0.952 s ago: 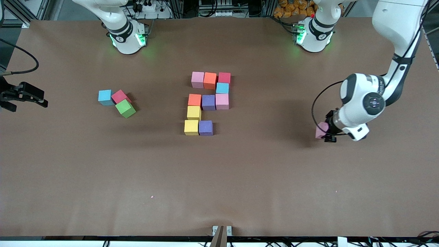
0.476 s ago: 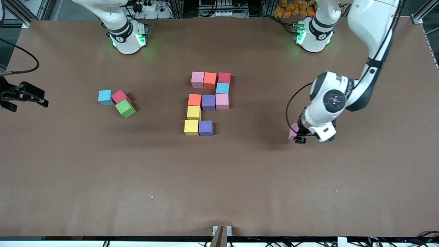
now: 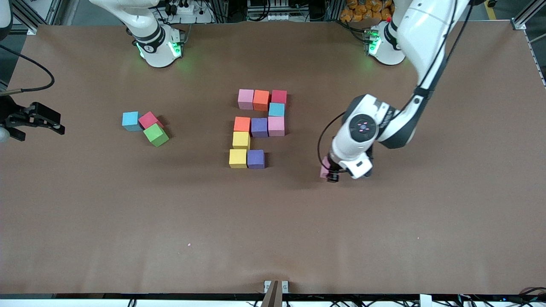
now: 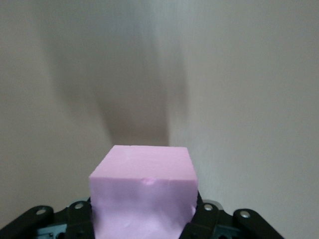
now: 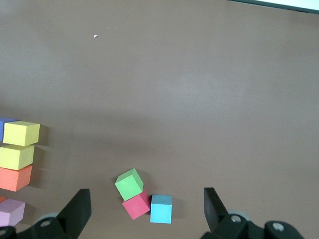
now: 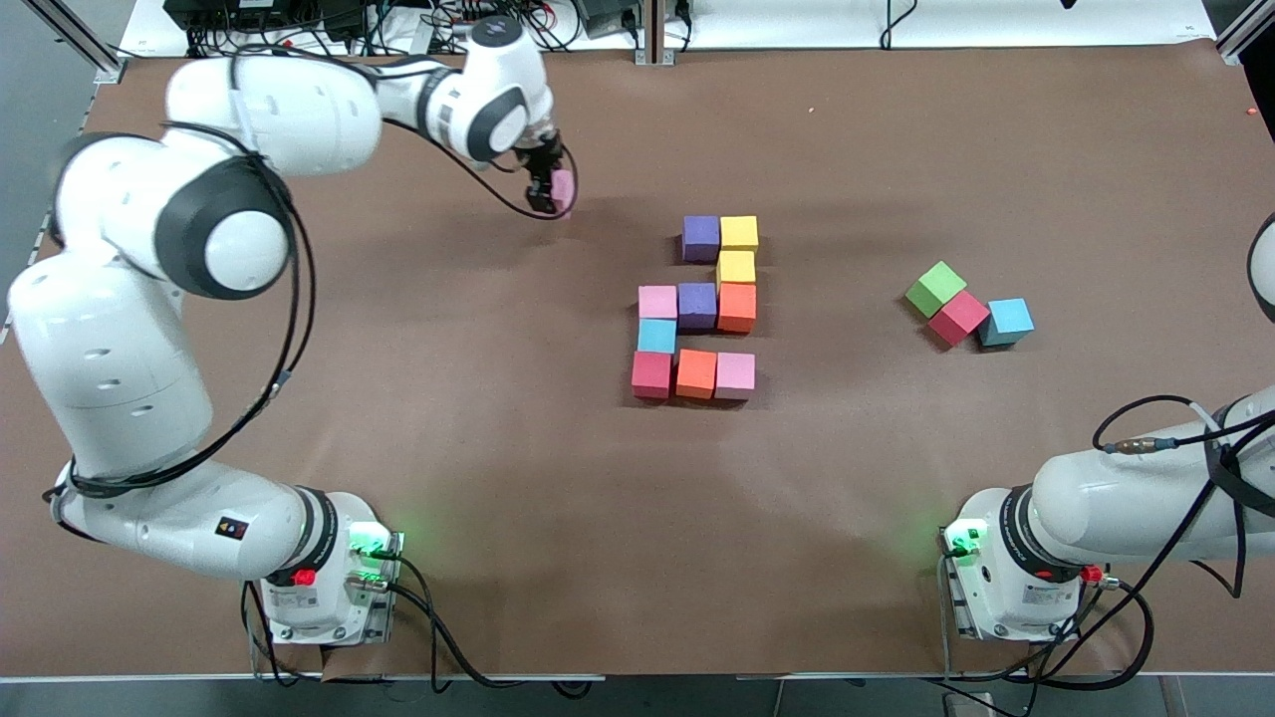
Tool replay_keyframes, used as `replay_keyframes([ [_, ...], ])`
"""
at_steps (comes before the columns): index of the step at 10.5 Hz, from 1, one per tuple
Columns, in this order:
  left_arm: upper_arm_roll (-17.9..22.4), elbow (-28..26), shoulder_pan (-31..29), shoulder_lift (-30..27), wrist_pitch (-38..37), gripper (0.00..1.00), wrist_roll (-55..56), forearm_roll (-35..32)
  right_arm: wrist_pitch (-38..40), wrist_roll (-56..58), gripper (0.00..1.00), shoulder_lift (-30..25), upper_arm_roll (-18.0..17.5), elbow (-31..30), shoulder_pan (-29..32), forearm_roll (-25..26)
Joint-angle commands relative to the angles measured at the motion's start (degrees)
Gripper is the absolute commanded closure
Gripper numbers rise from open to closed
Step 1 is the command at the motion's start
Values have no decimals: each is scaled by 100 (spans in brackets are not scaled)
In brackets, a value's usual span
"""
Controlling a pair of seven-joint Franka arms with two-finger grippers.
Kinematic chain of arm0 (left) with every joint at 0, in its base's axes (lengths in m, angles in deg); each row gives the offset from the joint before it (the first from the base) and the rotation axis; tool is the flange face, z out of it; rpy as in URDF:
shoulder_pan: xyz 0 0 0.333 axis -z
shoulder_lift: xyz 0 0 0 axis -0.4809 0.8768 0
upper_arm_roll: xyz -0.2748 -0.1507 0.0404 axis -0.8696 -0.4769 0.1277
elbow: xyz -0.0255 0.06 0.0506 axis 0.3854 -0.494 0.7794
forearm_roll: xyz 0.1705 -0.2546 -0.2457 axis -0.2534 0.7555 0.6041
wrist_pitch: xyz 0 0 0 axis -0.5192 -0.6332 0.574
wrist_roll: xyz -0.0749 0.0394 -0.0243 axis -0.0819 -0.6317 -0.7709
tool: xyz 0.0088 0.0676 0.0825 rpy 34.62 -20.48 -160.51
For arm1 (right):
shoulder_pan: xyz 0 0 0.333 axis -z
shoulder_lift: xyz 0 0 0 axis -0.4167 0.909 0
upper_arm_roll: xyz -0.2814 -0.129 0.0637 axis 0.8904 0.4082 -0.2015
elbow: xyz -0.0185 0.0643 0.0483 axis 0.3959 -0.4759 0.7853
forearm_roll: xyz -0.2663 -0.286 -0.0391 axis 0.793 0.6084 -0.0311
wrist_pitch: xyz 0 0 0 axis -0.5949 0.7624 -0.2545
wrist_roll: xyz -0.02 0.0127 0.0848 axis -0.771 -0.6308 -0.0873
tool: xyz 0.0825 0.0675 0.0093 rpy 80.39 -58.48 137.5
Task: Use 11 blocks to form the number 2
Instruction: 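Carry the pink cube to the digit shape with the left gripper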
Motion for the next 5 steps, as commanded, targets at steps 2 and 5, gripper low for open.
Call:
replay_keyframes([
  [2, 124, 1070, 657, 748, -245, 76, 710, 45, 26, 36, 0, 16, 5, 74, -28, 66],
  [5, 160, 1309, 1106, 1038, -246, 76, 1159, 53, 105, 28, 0, -36, 14, 74, -2, 75],
])
